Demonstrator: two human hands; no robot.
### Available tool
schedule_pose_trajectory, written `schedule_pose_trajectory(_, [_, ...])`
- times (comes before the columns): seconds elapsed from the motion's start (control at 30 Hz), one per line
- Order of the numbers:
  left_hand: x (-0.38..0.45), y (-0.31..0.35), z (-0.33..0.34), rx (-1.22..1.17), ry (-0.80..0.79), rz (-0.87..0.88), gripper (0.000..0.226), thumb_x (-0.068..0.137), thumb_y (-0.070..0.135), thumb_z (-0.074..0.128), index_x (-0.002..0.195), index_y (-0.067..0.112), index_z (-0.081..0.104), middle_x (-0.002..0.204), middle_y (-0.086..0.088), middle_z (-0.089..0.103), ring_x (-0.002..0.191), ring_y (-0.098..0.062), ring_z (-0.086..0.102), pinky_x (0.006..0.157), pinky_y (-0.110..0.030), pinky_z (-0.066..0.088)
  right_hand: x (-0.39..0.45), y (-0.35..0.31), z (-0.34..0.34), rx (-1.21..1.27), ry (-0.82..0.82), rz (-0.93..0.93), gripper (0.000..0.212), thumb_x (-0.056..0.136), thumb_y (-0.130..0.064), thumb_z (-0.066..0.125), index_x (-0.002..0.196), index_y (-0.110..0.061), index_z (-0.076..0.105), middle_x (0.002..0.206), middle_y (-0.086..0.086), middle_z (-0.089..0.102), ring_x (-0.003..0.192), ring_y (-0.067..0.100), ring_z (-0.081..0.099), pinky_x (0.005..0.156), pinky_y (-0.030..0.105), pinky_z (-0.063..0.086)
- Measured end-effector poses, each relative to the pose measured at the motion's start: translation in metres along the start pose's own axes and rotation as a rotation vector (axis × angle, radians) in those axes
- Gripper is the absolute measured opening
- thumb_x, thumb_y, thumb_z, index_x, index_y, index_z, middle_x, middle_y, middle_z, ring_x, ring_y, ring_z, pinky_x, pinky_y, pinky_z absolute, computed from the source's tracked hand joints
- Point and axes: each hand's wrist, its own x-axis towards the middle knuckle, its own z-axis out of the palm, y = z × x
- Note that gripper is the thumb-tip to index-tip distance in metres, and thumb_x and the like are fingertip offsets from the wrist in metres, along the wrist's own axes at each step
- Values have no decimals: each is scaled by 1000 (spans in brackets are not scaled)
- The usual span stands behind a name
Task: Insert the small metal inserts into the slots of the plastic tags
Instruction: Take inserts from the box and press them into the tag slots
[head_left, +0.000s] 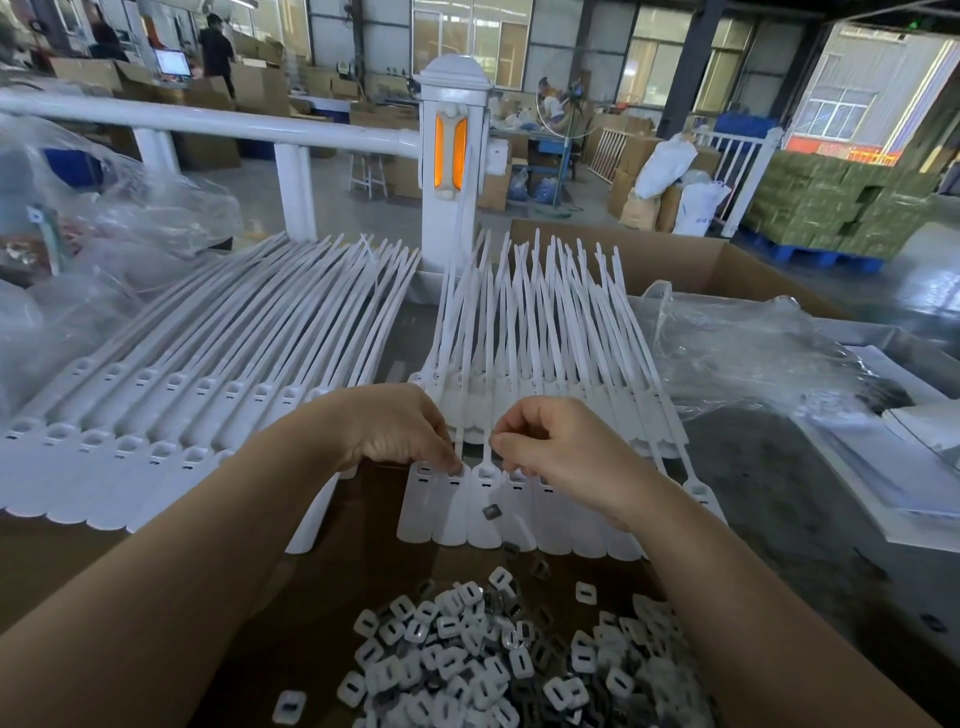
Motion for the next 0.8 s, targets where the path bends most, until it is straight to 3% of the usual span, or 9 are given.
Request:
schedule_pose_trajectory(0.13, [1, -2, 2, 4, 38, 1, 18, 76, 33, 81, 71, 19, 71, 73, 3, 65, 77, -14, 58, 76, -31, 43, -1, -1, -2, 1, -32, -8, 5, 94, -23, 65, 90, -26, 67, 80, -7, 71, 67, -4, 64, 65, 16, 46])
schedule_pose_trajectory(0.23, [2, -3, 2, -11, 47, 6, 19, 74, 31, 83, 73, 16, 72, 75, 1, 67, 79, -16, 59, 77, -33, 45, -3, -4, -4, -13, -96, -40, 3, 91, -23, 70, 89, -26, 70, 81, -7, 72, 73, 0, 67, 71, 20, 52])
schedule_pose_trajectory(0.37, [4, -6, 1, -17, 35, 11, 15, 75, 30, 82, 72, 19, 73, 67, 11, 66, 76, -13, 58, 79, -33, 45, -9, -16, -2, -109, -394, -167, 6, 86, -24, 77, 91, -25, 76, 82, -16, 71, 75, -3, 64, 69, 14, 51])
schedule_pose_trajectory(0.43, [5, -7, 1, -24, 42, 12, 14, 75, 29, 82, 68, 21, 73, 60, 14, 65, 73, -11, 58, 78, -32, 45, -13, -25, 3, -164, -534, -221, 9, 87, -25, 76, 96, -25, 77, 87, -19, 69, 82, -5, 63, 75, 15, 51])
schedule_pose_trajectory(0.53, [6, -6, 1, -6, 65, 6, 11, 74, 31, 82, 69, 23, 75, 64, 12, 68, 79, -11, 62, 77, -32, 46, -17, -37, 14, -189, -580, -284, 15, 89, -24, 74, 104, -25, 77, 96, -21, 70, 93, -3, 64, 92, 23, 50])
schedule_pose_trajectory(0.67, [5, -5, 1, -7, 60, 12, 14, 75, 32, 81, 74, 20, 76, 62, 13, 67, 76, -9, 60, 70, -29, 41, -24, -49, 32, -321, -601, -351, 24, 90, -26, 73, 113, -31, 74, 76, -36, 59, 77, -20, 54, 69, 6, 41])
schedule_pose_trajectory(0.8, [3, -5, 1, -7, 55, 19, 18, 74, 35, 83, 74, 19, 75, 63, 11, 67, 76, -9, 60, 70, -29, 41, -23, -49, 35, -404, -602, -361, 22, 89, -28, 73, 111, -31, 73, 78, -27, 55, 73, -16, 52, 64, 8, 37])
